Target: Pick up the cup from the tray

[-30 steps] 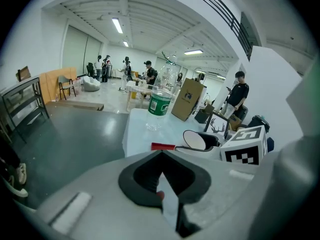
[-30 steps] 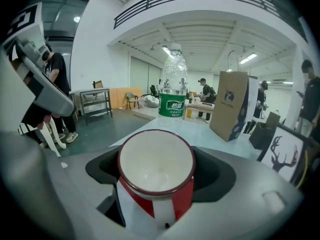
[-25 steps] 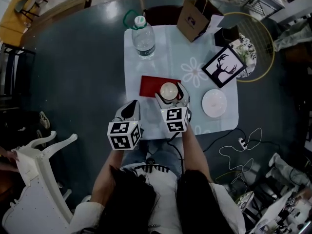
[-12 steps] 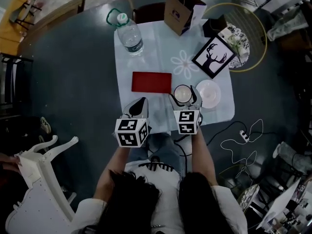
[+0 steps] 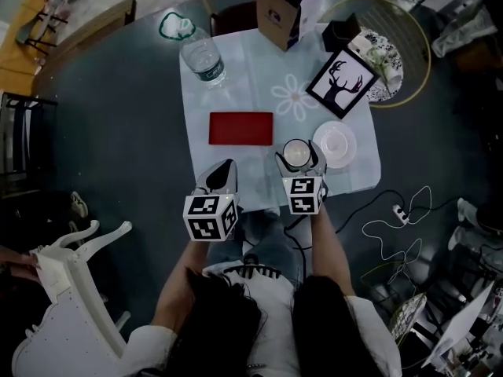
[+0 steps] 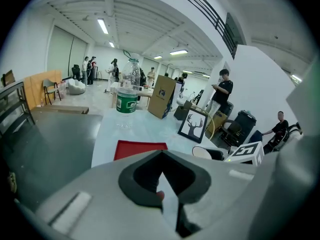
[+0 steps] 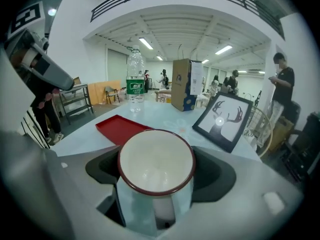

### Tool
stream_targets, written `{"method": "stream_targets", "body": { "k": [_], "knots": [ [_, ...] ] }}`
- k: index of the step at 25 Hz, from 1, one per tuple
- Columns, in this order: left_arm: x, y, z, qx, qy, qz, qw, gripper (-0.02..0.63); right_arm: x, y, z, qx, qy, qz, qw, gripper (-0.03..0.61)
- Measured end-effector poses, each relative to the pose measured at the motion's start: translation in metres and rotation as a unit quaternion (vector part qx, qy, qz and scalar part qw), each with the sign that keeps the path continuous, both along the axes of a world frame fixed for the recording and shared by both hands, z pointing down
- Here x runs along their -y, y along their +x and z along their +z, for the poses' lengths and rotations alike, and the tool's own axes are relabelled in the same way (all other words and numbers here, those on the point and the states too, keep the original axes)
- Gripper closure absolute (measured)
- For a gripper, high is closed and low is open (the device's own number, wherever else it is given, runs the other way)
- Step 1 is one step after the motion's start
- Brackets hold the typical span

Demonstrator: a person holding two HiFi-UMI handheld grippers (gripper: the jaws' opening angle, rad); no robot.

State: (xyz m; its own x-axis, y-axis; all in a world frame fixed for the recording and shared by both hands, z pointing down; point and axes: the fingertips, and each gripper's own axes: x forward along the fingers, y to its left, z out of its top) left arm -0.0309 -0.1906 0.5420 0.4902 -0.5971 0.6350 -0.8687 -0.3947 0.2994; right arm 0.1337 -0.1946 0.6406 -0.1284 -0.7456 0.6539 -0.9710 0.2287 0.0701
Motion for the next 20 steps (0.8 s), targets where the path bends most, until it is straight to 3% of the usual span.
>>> {"method": "stream_targets", "body": {
  "k": [7,12,16,20],
  "knots": [
    [-0.003,-0.012,0.001,0.008,-0.003,-0.019,0.9998,0.614,0.0,-0.001,0.002,-0.002,0.017,0.001,1.0,0.147],
    [-0.002,-0.02,0.002,0.014,0.0,-0.035,0.9993,0.614,0.01,-0.01,-0.014,0.013,0.038,-0.011,0.999,0.08],
    [-0.004,-0.013,-0.004,0.007,0.007,-0.031,0.9995,0.614,0.011,-0.011,-0.035,0.013,0.058,-0.016,0.998,0.079],
    [-0.006,-0.005,-0.013,0.0,0.019,-0.026,0.9995,0.614,0.008,-0.011,-0.06,0.063,0.061,-0.002,0.996,0.08]
  ]
}}
